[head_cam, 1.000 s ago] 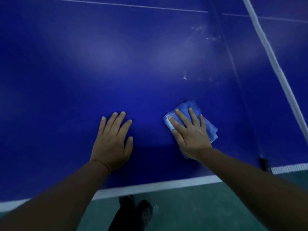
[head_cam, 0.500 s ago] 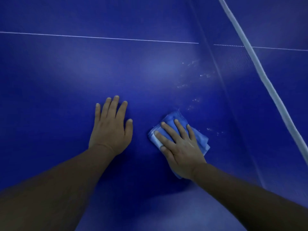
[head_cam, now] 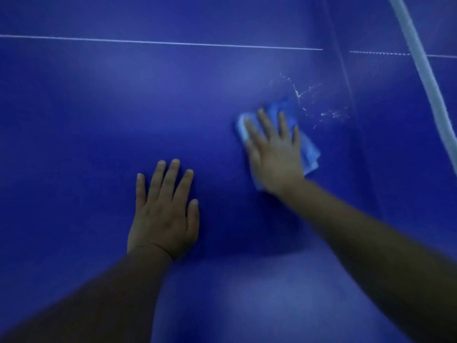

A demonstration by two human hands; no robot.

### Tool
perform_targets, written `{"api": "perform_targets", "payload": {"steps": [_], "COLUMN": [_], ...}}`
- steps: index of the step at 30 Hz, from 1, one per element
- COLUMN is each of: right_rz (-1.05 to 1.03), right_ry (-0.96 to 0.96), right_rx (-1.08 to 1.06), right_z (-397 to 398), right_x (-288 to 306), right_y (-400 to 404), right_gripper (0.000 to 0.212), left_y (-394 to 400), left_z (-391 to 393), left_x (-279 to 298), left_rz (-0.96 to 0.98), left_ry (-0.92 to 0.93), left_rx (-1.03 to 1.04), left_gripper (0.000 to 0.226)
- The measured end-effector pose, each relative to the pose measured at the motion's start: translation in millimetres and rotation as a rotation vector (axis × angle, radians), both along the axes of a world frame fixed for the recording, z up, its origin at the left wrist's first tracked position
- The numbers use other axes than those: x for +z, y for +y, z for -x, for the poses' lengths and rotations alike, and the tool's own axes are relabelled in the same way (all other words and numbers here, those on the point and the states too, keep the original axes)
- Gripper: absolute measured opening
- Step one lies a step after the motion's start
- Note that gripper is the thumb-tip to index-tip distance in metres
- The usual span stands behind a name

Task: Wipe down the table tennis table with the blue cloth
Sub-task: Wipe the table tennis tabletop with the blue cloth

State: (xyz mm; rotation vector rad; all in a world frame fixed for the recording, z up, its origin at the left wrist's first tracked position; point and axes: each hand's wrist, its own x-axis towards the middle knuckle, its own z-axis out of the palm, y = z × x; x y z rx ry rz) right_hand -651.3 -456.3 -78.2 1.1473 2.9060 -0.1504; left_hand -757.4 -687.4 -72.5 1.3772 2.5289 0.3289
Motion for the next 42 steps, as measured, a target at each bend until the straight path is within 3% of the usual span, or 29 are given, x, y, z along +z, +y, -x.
{"api": "perform_targets", "payload": {"steps": [3,6,11,17,23,26,29,34,39,42], "right_rz": [0.061,0.083,0.085,0.006,0.069,0.092,0.063,0.027,0.116,0.120], "right_ry": [0.035,0.009,-0.001,0.046,0.057,0.055,0.061,0.063,0.112,0.120], "right_rx": [0.127,0.176,-0.031,-0.146,-0.104,-0.200,-0.423,-0.734,-0.573,-0.587], "right_z": [-37.8,-9.6,67.3,21.8,137.1,180.0,141.3,58.8,138.1,123.6], "right_x": [-2.8,0.6,3.7,-4.7,-6.6,-3.1,-1.9,-8.9,1.2,1.3], "right_y": [-58.1,-18.1,70.6,-2.7,42.1,89.2,117.8,89.3,102.4,103.5], "right_gripper": [0.048,0.049,0.050,0.049,0.053,0.054,0.059,0.057,0.063,0.063], "left_y": [0.4,0.8,0.5,1.5,1.1,1.3,0.4,0.8,1.6,1.2], "left_z": [0.3,0.4,-0.4,1.1,1.9,1.1,2.2,3.4,1.8,1.7], "left_x": [-2.5,-3.6,-5.2,-6.5,-6.6,-5.7,-6.1,-5.2,-4.1,-3.6], "left_rz": [0.012,0.010,0.026,-0.007,0.024,0.045,0.040,0.028,0.033,0.054], "left_ry": [0.019,0.033,0.066,0.065,0.073,0.064,0.076,0.063,0.043,0.046], "left_rx": [0.000,-0.016,-0.016,-0.012,-0.009,-0.019,-0.018,-0.026,-0.015,-0.031], "left_gripper": [0.063,0.062,0.061,0.061,0.068,0.067,0.061,0.063,0.063,0.064]}}
